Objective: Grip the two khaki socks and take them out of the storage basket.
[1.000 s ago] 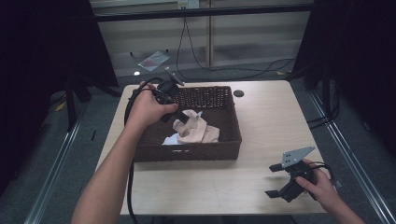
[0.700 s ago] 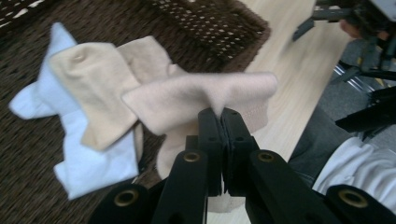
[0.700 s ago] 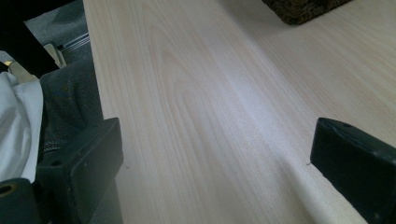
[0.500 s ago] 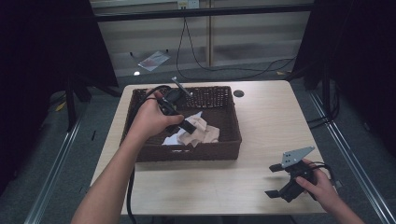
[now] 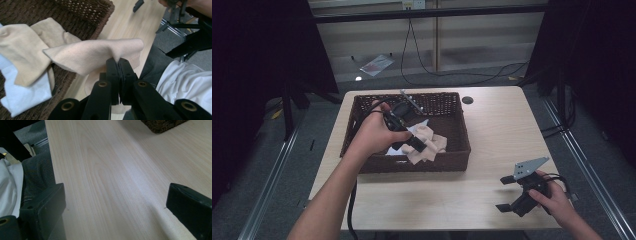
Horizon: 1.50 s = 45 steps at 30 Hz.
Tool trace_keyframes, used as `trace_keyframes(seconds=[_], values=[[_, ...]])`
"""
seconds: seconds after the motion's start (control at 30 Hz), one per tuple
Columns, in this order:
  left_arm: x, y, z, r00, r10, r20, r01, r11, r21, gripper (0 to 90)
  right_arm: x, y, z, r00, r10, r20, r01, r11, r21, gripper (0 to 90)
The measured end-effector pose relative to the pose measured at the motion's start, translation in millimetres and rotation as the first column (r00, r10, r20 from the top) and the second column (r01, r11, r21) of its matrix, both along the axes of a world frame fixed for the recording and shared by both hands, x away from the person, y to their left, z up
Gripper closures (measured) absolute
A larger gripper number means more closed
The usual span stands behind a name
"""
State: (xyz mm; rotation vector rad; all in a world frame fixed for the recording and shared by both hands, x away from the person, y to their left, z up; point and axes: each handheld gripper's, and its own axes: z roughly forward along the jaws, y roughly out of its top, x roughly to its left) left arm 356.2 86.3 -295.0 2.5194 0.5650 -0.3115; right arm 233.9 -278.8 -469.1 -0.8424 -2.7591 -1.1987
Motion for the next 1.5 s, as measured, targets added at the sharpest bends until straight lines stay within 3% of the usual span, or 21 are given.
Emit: trace_keyframes(seconds=[0.27, 0.37, 0.53, 0.77, 0.8, 0.83, 0.9, 0.93, 0.97, 1.0, 1.03, 1.1, 1.17, 1.3, 1.5], values=[[-1.5, -1.3, 1.0, 0.9997, -0.023, -0.009, 0.023, 0.9997, 0.006, 88.2, -0.3, -0.1, 0.2, 1.0, -0.001, 0.0, 0.001, 1.0, 0.002, 2.5], [-1.9, 0.1, 7.2, 0.9999, -0.016, 0.005, 0.016, 0.9999, 0.003, 88.2, 0.0, 0.1, -0.1, 1.0, 0.002, 0.002, -0.003, 1.0, 0.0, 2.5], [-4.3, 2.1, 14.4, 0.9992, -0.037, -0.013, 0.037, 0.9993, -0.009, 88.2, 0.0, 0.2, 0.0, 1.0, 0.001, 0.0, -0.001, 1.0, 0.001, 2.5], [-6.4, -1.7, 5.0, 0.9976, -0.061, -0.033, 0.061, 0.998, -0.021, 87.6, -0.2, 0.5, 0.2, 1.0, 0.002, -0.002, -0.002, 1.0, 0.002, 2.5], [-6.3, -3.7, 2.0, 0.9951, -0.085, -0.052, 0.084, 0.9963, -0.022, 86.5, -0.2, 0.5, 0.4, 1.0, 0.0, -0.001, 0.0, 1.0, 0.004, 2.5], [-6.5, -5.2, 0.0, 0.9939, -0.095, -0.056, 0.094, 0.9954, -0.021, 83.4, -0.1, 0.3, 0.3, 1.0, 0.002, 0.002, -0.002, 1.0, 0.003, 2.5], [-6.7, -6.7, -1.2, 0.994, -0.094, -0.057, 0.093, 0.9955, -0.02, 68.3, -0.2, 0.3, 0.3, 1.0, 0.002, 0.0, -0.002, 1.0, 0.002, 2.5], [-6.9, -8.1, -2.0, 0.9951, -0.089, -0.043, 0.088, 0.9959, -0.02, 68.3, -0.1, 0.3, 0.2, 1.0, 0.002, 0.002, -0.002, 1.0, 0.0, 2.5], [-6.9, -9.1, -2.5, 0.9947, -0.093, -0.042, 0.093, 0.9956, -0.004, 65.8, -0.1, 0.4, 0.1, 1.0, 0.002, 0.001, -0.002, 1.0, -0.001, 2.5], [-6.3, -9.8, -3.5, 0.9947, -0.095, -0.039, 0.095, 0.9955, -0.002, 54.2, 0.0, 0.6, 0.1, 1.0, 0.002, -0.002, -0.002, 1.0, 0.001, 2.5], [-5.2, -11.0, -5.2, 0.9962, -0.081, -0.031, 0.081, 0.9967, 0.001, 48.9, 0.0, 0.6, 0.1, 1.0, 0.003, 0.001, -0.003, 1.0, 0.0, 2.5], [-2.3, -11.4, -8.0, 0.9977, -0.068, -0.008, 0.068, 0.9973, 0.029, 44.5, -0.1, 0.4, 0.2, 1.0, 0.002, 0.001, -0.002, 1.0, -0.001, 2.5], [2.3, -12.2, -11.6, 0.9983, -0.056, 0.015, 0.055, 0.997, 0.055, 34.0, -0.1, 0.3, 0.3, 1.0, 0.004, 0.002, -0.004, 1.0, 0.003, 2.5], [12.0, -12.9, -20.1, 0.9974, -0.039, 0.062, 0.033, 0.9958, 0.086, 25.3, -0.3, 0.2, 0.4, 1.0, 0.004, 0.002, -0.004, 1.0, 0.002, 2.5], [30.2, -15.7, -37.4, 0.9953, 0.019, 0.094, -0.03, 0.9928, 0.116, 21.6, -0.1, 0.2, 0.4, 1.0, 0.003, 0.001, -0.003, 1.0, 0.0, 2.5]])
